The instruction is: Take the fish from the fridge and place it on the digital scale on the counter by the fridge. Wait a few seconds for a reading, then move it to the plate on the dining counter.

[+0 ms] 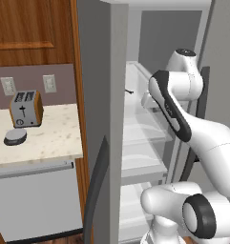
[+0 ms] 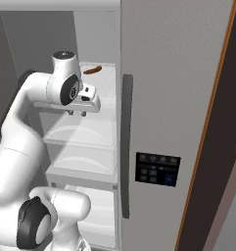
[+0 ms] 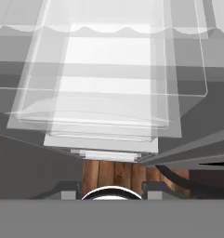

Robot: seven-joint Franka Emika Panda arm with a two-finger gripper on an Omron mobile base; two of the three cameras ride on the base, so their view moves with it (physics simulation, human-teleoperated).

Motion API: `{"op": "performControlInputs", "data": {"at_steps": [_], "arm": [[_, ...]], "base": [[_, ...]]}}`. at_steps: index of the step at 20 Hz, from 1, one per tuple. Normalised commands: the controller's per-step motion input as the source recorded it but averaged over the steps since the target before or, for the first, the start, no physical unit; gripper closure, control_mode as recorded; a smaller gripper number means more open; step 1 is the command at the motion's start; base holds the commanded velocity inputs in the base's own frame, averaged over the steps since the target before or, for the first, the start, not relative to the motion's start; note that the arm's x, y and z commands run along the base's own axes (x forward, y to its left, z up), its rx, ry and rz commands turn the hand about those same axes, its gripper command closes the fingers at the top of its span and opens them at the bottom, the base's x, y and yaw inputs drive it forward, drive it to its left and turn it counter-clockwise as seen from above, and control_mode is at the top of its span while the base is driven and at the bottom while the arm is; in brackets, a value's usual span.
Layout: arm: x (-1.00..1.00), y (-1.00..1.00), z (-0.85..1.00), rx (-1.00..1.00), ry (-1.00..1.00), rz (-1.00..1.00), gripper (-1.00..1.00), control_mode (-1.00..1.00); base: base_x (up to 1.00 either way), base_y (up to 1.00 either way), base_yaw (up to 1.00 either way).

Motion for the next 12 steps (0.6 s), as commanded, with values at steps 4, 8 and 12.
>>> {"op": "performControlInputs", "data": {"at_steps": [4,8,12], "arm": [[0.00,0.11,-0.03,-0.03,0.00,0.00,-1.00,-1.00],[0.00,0.11,-0.01,-0.05,-0.06,0.00,-1.00,-1.00],[0.00,0.15,0.01,-0.06,-0.27,0.00,-1.00,-1.00]], "base": [[0.00,0.00,0.00],[0.00,0.00,0.00],[0.00,0.00,0.00]]}}
